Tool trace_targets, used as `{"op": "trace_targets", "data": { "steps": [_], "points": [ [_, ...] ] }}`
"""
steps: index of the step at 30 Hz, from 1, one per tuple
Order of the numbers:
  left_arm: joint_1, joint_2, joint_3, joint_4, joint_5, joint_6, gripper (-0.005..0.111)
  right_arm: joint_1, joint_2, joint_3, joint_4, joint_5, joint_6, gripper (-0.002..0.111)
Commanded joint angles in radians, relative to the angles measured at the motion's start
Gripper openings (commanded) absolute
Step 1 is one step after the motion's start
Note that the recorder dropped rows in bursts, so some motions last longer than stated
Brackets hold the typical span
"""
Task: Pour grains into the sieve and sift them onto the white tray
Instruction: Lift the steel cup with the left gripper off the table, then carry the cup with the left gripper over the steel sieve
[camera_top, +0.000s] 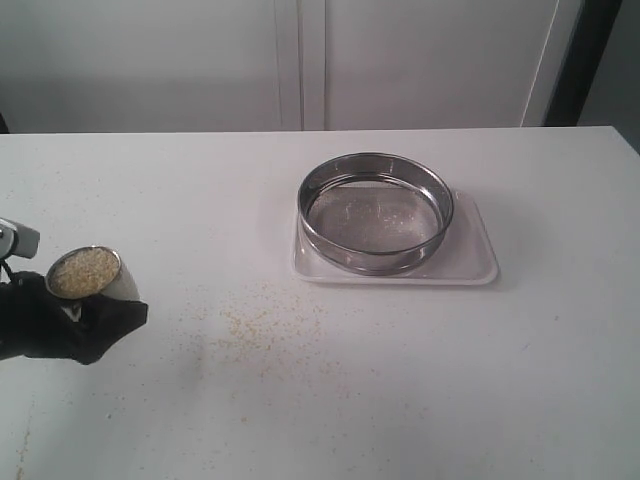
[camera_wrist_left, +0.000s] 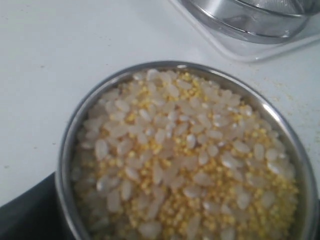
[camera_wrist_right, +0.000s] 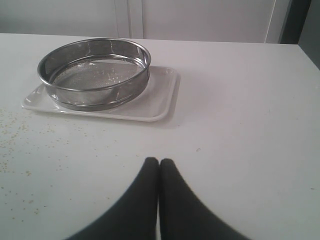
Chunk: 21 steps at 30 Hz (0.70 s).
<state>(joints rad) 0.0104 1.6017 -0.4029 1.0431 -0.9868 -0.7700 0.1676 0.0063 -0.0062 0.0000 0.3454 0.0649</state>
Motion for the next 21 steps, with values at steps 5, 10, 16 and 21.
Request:
{"op": "trace_targets", "data": {
  "steps": [5,10,16,21],
  "points": [
    [-0.013,-0.064,-0.098,0.079,0.052,-0.163,0.0,-0.008,-0.006,0.006,-0.008,-0.001,0.0,0.0],
    [-0.086,-0.076,-0.174,0.148,0.172,-0.252,0.0,-0.008,-0.006,0.006,-0.008,-0.001,0.0,0.0],
    [-0.182,-0.076,-0.276,0.165,0.272,-0.322,0.0,-0.008,-0.006,0.006,-0.008,-0.001,0.0,0.0],
    [-0.242,-0.076,-0.384,0.199,0.347,-0.42,0.0,-0.008,-0.006,0.006,-0.008,-0.001,0.0,0.0]
  ]
}}
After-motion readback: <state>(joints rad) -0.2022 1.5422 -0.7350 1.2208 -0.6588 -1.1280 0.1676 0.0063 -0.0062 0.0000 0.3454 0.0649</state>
